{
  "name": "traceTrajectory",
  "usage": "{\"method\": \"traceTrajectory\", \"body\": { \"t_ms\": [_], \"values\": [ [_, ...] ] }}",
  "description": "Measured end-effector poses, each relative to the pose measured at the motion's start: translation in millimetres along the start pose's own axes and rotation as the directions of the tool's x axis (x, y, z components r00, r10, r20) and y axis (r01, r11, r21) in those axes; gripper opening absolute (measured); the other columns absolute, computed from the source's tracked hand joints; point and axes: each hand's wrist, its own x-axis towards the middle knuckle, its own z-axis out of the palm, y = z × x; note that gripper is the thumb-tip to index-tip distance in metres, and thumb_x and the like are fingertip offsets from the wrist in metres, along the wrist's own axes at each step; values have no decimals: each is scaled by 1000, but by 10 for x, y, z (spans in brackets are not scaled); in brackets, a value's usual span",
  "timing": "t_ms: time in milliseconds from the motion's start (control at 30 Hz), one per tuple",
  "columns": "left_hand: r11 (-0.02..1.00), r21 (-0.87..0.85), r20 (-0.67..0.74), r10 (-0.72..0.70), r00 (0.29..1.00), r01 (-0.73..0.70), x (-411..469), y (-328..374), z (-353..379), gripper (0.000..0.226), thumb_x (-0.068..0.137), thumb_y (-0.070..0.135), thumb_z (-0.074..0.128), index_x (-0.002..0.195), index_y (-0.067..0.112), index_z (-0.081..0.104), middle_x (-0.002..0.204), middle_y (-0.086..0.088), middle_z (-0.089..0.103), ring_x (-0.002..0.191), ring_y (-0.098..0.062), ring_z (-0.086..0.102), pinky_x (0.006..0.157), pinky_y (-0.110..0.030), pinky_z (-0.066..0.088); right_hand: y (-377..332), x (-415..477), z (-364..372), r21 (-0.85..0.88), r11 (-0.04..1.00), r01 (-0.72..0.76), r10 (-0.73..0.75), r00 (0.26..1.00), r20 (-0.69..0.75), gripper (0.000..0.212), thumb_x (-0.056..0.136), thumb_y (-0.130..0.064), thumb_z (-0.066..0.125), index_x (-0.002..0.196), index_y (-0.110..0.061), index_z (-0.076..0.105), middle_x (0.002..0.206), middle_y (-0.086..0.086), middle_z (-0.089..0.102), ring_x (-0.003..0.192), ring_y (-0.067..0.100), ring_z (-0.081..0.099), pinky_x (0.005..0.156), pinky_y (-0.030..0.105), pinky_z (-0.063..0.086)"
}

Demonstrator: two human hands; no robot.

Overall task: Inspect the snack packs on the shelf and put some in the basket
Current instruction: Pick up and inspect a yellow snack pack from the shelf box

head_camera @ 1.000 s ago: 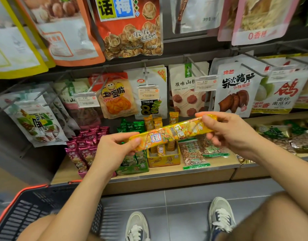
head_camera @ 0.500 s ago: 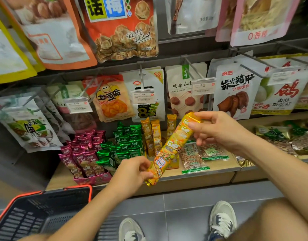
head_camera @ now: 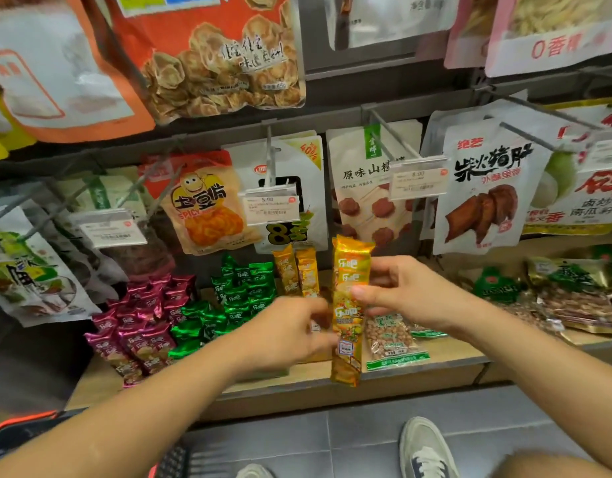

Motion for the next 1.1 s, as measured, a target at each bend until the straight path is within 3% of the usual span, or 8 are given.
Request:
{"method": "traceTrajectory", "body": {
  "t_ms": [67, 133, 267, 367, 467, 633, 967, 1100],
  "values": [
    [947, -320, -93, -58, 994, 26, 110, -5, -115, 44, 87, 31, 70, 128, 30, 54, 110, 5, 67, 91, -16, 68, 83, -33, 57, 126, 87, 8, -64, 998, 30, -30, 1000, 4, 23, 89, -19, 68, 112, -23, 69, 105, -6, 74, 100, 7, 69, 87, 31, 57],
    [890, -455, -157, -78, 985, -2, 233, -12, -178, 41, 85, 30, 72, 123, 36, 57, 104, 1, 69, 87, -21, 70, 79, -38, 59, 257, 182, 41, -173, 982, 71, -71, 997, 7, 23, 88, -17, 70, 111, -16, 70, 104, -2, 75, 99, 12, 69, 91, 35, 55],
    [991, -113, -332, 28, 943, -69, 467, -98, -163, 27, 82, 29, 76, 108, 33, 73, 96, 22, 68, 93, 5, 62, 89, -17, 49, 503, 388, 79, -318, 944, 84, -118, 989, -89, 33, 84, -26, 74, 117, -23, 68, 111, -10, 71, 105, 3, 63, 98, 33, 49],
    [981, -184, -429, -24, 903, -62, 615, -180, -127, 27, 81, 17, 76, 103, 33, 75, 91, 27, 66, 93, 9, 60, 86, -4, 43, 740, 515, 40, -390, 920, -22, -60, 979, -196, 55, 81, -35, 76, 132, -23, 57, 127, -9, 61, 115, 5, 55, 99, 23, 43],
    [946, -325, -472, -176, 864, 15, 796, -295, -57, 37, 80, 7, 76, 86, 44, 72, 78, 37, 59, 80, 15, 58, 77, 6, 37, 1055, 601, 48, -340, 913, -225, 143, 958, -250, 51, 85, -34, 73, 132, -24, 56, 123, -5, 61, 105, 8, 58, 87, 21, 46],
    [977, -192, -450, -173, 876, 94, 1072, -449, 193, 28, 84, 7, 73, 106, 24, 76, 88, 19, 63, 71, 14, 54, 66, 10, 31, 1519, 721, 260, -349, 868, -353, 266, 924, -274, 43, 88, -33, 70, 128, -19, 61, 108, -8, 63, 101, 11, 59, 92, 26, 48],
    [963, -218, -528, -255, 810, 161, 1524, -519, 532, 25, 84, 22, 74, 109, 21, 73, 109, 3, 67, 97, -8, 56, 84, -14, 37, 1821, 826, 398, -539, 765, -352, 174, 919, -353, 17, 89, -33, 68, 101, -22, 74, 113, 0, 58, 112, 18, 54, 90, 23, 38],
    [942, -244, -490, -325, 809, 231, 1614, -480, 469, 43, 87, 11, 67, 127, 24, 60, 114, -2, 61, 105, -21, 59, 93, -30, 48, 1843, 778, 418, -512, 808, -291, 115, 931, -348, 33, 93, -39, 60, 121, -23, 63, 114, 0, 55, 104, 19, 54, 87, 27, 41]
  ]
}}
